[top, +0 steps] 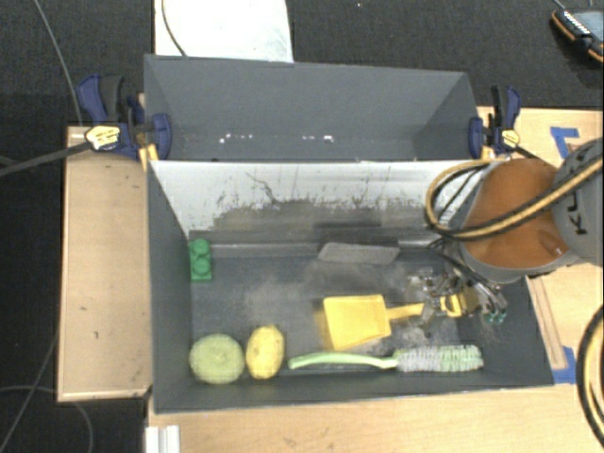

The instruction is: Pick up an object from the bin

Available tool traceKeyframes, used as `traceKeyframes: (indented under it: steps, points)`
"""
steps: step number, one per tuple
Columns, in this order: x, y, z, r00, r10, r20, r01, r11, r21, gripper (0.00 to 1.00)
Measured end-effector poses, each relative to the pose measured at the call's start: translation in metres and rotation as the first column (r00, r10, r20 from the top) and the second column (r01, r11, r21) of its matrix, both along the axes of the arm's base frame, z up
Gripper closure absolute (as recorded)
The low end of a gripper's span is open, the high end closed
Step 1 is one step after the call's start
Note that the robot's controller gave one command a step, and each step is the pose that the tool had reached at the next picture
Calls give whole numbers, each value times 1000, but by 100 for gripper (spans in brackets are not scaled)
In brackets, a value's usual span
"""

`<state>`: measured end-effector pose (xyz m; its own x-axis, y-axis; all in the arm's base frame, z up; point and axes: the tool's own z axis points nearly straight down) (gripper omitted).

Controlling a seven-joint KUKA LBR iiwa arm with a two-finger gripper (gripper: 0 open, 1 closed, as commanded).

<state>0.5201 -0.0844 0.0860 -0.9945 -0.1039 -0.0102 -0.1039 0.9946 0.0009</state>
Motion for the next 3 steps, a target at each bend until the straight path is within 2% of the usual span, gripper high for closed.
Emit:
traceKeyframes:
  steps: [2, 3]
  points:
    - [0, 0, 48, 1000, -2, -2, 2, 1000, 0, 100]
    - [1, 0, 67, 1000, -3, 5, 3, 1000, 0, 100]
